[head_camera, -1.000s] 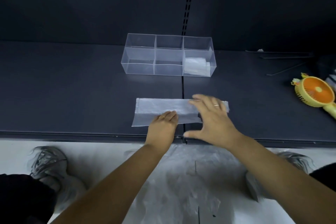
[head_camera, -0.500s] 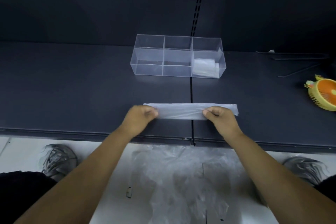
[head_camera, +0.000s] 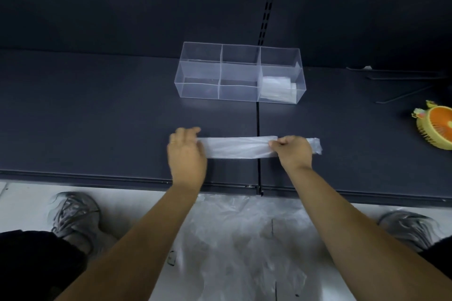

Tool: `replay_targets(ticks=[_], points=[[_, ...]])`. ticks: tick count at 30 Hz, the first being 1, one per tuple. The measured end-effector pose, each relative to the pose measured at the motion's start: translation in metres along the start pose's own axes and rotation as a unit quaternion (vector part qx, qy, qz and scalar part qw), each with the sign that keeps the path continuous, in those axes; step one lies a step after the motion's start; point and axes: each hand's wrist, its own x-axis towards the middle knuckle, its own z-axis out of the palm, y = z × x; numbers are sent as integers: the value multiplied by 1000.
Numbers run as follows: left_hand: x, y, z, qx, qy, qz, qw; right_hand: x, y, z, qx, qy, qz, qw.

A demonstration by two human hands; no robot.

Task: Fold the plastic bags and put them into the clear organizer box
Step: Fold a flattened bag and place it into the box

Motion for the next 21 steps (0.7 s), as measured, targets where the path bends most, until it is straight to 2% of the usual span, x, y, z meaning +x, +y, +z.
replay_targets(ticks=[1, 2, 3, 5, 7, 8, 10, 12, 13, 14, 16, 21], points=[[-7, 7, 5, 0, -2, 74, 997, 0, 0, 0, -1, 1, 0, 1000], [-13, 13, 11, 2, -45, 125, 991, 0, 0, 0, -3, 2, 1, 1000], [-19, 17, 17, 16, -107, 142, 984, -1, 0, 0, -4, 2, 2, 1000], [-28, 14, 31, 87, -205, 124, 967, -3, -2, -1, 1, -6, 4, 1000], [-34, 5, 40, 155, -229, 118, 954, -8, -6, -1, -29, 14, -12, 999], [-36, 2, 42, 168, -228, 121, 951, -13, -8, 1, -69, 51, -55, 995], [-36, 2, 44, 174, -226, 126, 950, -27, -11, 9, -120, 93, -214, 965], [-35, 1, 45, 182, -231, 127, 947, -43, -10, 24, -156, -14, -356, 921], [-35, 1, 46, 186, -233, 130, 945, -49, -6, 32, -192, -79, -388, 898], [-35, 1, 45, 188, -235, 133, 944, -52, 2, 38, -237, -120, -396, 879], [-35, 0, 45, 187, -231, 132, 946, -46, 23, 37, -309, -126, -382, 861], [-35, 1, 45, 186, -219, 129, 949, -9, 67, -11, -375, -72, -278, 881]])
